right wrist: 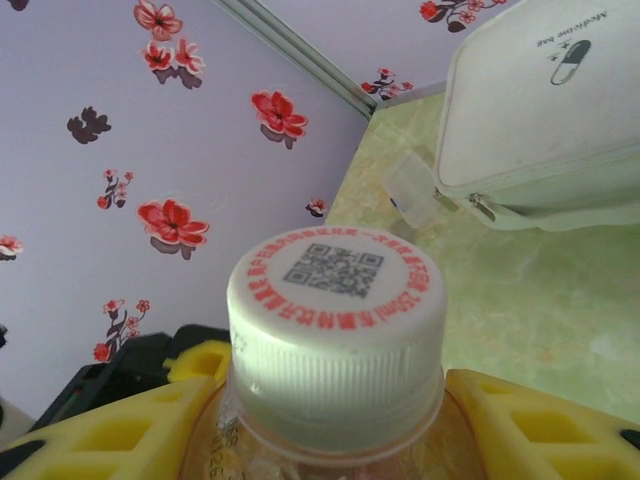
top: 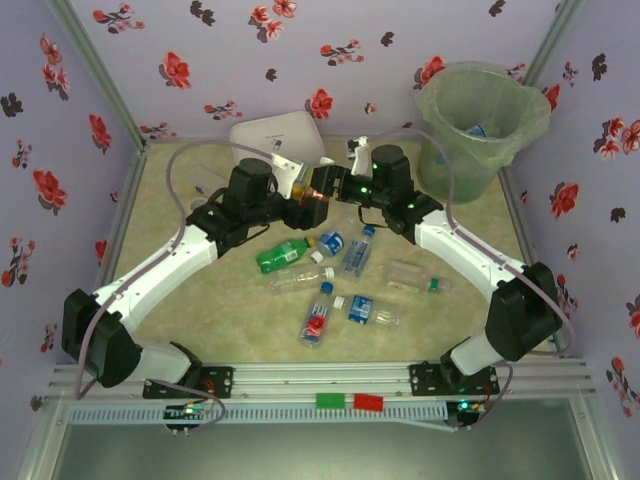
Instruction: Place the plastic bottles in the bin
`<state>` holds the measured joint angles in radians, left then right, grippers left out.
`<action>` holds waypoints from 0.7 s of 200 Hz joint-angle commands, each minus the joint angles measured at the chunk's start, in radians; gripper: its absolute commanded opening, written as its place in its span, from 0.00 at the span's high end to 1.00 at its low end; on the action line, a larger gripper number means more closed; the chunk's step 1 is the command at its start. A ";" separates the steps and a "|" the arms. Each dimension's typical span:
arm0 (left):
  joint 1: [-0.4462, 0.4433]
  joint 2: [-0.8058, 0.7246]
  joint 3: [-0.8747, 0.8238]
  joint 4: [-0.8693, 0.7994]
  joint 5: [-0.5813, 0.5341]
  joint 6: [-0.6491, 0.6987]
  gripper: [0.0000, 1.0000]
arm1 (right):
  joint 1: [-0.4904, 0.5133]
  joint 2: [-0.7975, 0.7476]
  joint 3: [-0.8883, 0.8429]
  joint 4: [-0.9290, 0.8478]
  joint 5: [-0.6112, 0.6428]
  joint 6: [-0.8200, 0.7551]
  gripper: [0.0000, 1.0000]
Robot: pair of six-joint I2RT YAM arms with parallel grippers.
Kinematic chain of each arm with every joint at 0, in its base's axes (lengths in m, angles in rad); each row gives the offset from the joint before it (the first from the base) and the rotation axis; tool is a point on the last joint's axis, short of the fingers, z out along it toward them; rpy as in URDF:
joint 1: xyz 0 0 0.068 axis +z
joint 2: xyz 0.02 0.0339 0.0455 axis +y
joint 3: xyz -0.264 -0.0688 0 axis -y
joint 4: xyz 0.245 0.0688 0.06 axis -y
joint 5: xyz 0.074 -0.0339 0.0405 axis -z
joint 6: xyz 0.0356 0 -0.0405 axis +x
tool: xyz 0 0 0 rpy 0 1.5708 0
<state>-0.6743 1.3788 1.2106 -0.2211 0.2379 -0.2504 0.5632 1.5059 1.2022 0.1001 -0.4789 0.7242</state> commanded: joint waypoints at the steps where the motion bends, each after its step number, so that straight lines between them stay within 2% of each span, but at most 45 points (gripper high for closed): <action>1: -0.007 -0.036 -0.015 0.036 -0.067 0.001 0.04 | -0.034 0.015 -0.010 0.011 0.028 0.024 0.57; 11: -0.007 -0.054 -0.036 0.046 -0.100 -0.008 0.00 | -0.054 0.018 -0.004 0.003 0.034 0.023 0.58; 44: 0.007 -0.110 -0.109 0.057 -0.242 -0.049 0.00 | -0.148 0.023 0.054 -0.098 0.085 -0.014 0.59; 68: 0.064 -0.128 -0.153 0.036 -0.366 -0.166 0.00 | -0.224 0.039 0.171 -0.253 0.135 -0.078 0.59; 92: 0.171 -0.127 -0.216 0.040 -0.351 -0.335 0.00 | -0.293 0.067 0.340 -0.403 0.190 -0.170 0.59; 111: 0.242 -0.122 -0.270 0.074 -0.292 -0.434 0.00 | -0.347 0.106 0.492 -0.503 0.257 -0.245 0.59; 140: 0.269 -0.107 -0.303 0.086 -0.253 -0.464 0.00 | -0.424 0.177 0.695 -0.581 0.394 -0.302 0.60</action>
<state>-0.4110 1.2652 0.9245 -0.1764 -0.0486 -0.6231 0.1917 1.6314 1.7626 -0.3641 -0.2390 0.5209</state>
